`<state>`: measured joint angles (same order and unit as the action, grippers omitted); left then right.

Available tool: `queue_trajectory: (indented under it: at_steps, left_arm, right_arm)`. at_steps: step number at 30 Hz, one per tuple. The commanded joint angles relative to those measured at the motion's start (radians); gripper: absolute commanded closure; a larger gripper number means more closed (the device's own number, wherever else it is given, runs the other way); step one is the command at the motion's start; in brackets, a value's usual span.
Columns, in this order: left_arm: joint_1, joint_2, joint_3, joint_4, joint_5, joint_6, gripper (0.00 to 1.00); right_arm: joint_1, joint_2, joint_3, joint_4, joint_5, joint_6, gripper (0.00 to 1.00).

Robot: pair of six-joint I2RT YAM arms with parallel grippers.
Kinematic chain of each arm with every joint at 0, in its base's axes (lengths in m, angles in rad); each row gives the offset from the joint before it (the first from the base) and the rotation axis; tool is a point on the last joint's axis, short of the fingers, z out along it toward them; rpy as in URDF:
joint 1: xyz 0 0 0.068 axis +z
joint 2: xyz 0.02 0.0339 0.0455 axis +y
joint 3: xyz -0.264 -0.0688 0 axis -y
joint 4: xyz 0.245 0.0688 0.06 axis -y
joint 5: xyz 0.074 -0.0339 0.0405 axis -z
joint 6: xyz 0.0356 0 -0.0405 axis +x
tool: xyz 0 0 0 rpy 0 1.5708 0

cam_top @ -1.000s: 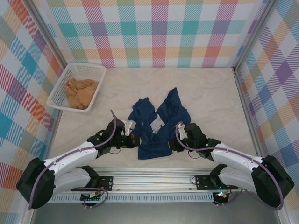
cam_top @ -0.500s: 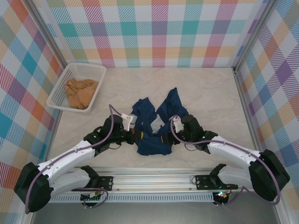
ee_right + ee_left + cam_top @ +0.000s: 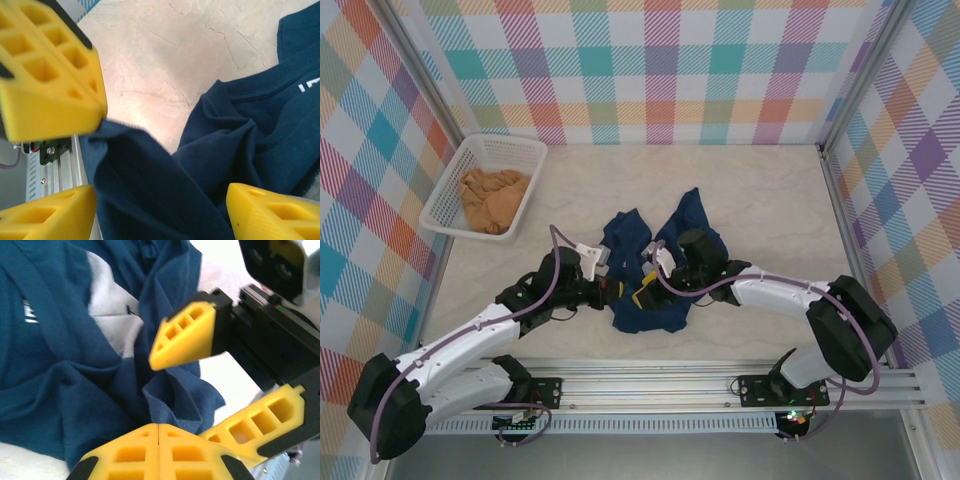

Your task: Fold the inside-out t-shirt

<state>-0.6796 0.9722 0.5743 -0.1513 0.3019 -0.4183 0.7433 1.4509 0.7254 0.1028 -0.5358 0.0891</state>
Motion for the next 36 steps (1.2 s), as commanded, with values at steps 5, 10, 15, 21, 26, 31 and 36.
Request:
queue_trajectory:
  at_steps: [5,10,15,21,26,31,36]
  left_arm:
    - [0.01,-0.172,0.099,-0.18,-0.388,-0.043,1.0]
    - [0.035,-0.254,0.155,-0.256,-0.496,-0.005,1.0]
    - [0.052,-0.272,0.22,-0.336,-0.593,0.008,1.0]
    - [0.067,-0.291,0.248,-0.349,-0.624,0.024,1.0]
    - [0.079,-0.28,0.263,-0.357,-0.646,0.03,1.0]
    - [0.104,-0.264,0.319,-0.342,-0.68,0.06,1.0]
    - [0.137,-0.2,0.458,-0.316,-0.673,0.08,1.0]
  right_arm:
    - [-0.115,-0.197,0.089,-0.23,0.398,0.109,0.3]
    - [-0.299,-0.159,0.196,-0.436,0.639,0.212,0.28]
    - [-0.328,0.054,0.325,-0.514,0.708,0.21,0.27]
    - [-0.358,0.262,0.427,-0.529,0.684,0.216,0.3]
    - [-0.359,0.341,0.455,-0.475,0.654,0.219,0.65]
    - [-0.376,0.227,0.417,-0.44,0.744,0.194,0.9]
    - [-0.424,0.01,0.405,-0.453,0.776,0.173,0.97]
